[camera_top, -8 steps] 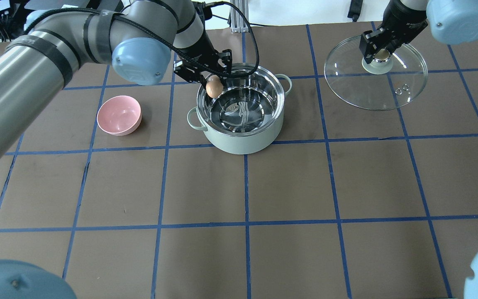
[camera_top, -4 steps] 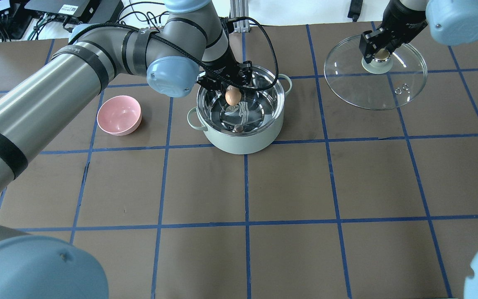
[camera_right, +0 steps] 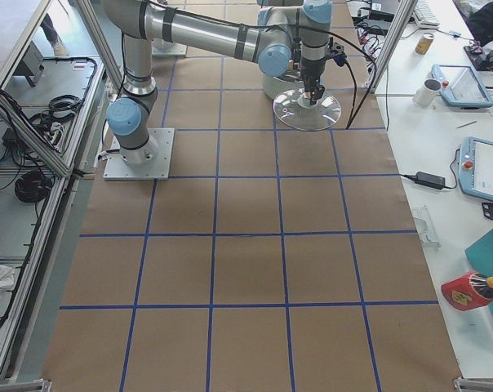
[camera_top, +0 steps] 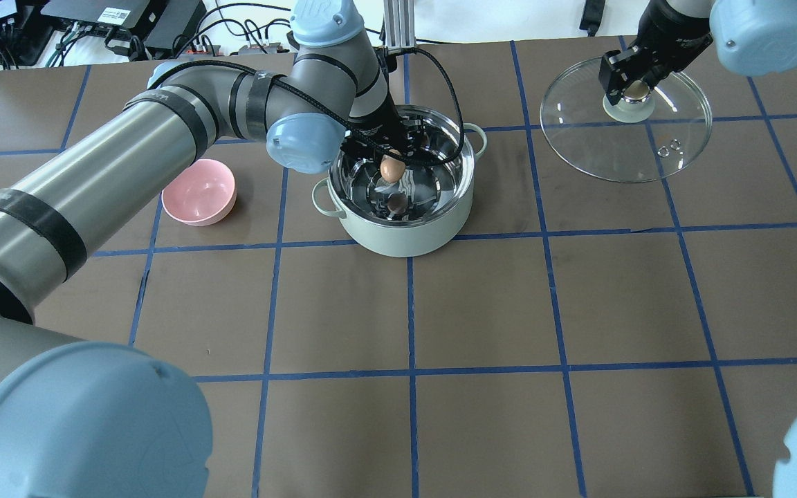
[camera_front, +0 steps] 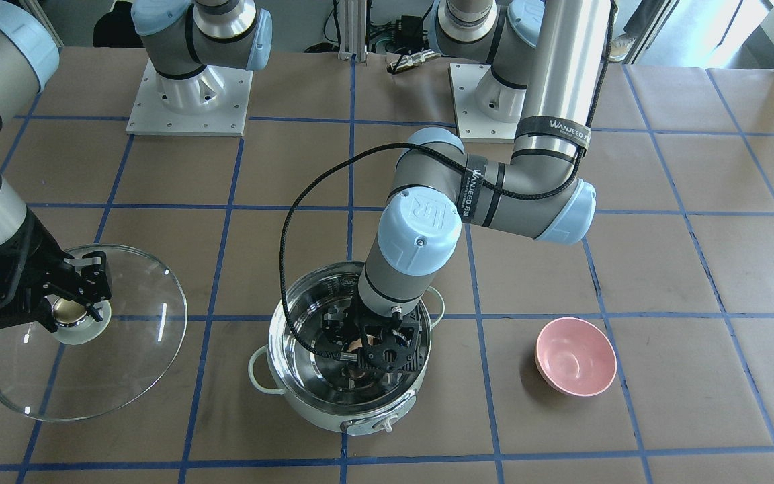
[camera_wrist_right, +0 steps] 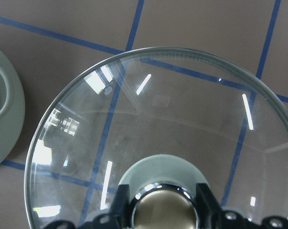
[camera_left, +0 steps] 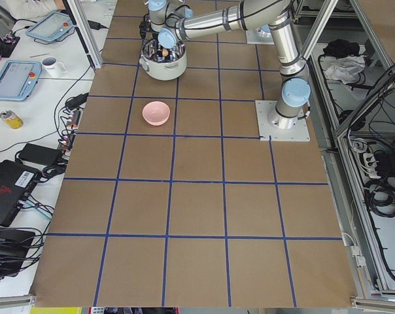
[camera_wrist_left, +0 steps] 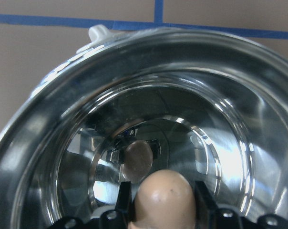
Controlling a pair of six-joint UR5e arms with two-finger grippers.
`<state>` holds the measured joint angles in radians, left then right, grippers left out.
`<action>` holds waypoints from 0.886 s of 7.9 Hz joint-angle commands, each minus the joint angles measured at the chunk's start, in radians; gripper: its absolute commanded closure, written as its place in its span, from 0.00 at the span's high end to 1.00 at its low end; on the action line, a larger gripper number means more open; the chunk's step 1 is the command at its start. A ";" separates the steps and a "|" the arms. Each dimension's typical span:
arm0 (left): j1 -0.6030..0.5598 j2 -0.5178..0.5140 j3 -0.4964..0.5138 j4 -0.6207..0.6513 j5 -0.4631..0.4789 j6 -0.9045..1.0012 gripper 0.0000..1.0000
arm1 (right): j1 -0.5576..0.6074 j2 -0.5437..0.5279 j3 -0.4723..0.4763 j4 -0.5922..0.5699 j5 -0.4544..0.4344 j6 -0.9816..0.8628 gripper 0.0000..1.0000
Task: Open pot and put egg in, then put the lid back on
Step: 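Lower the egg into the pot and open the left gripper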
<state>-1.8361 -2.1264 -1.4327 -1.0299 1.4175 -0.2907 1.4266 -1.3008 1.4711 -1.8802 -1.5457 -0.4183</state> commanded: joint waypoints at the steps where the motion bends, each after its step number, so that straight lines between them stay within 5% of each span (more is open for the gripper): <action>1: 0.000 -0.035 -0.008 0.046 0.003 -0.001 0.37 | 0.000 -0.002 0.000 0.001 -0.001 -0.002 0.00; 7: -0.002 -0.047 -0.009 0.054 0.003 -0.008 0.37 | 0.000 0.000 0.000 -0.014 -0.001 -0.004 0.00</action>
<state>-1.8377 -2.1686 -1.4417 -0.9815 1.4218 -0.2990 1.4266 -1.3025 1.4711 -1.8907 -1.5463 -0.4222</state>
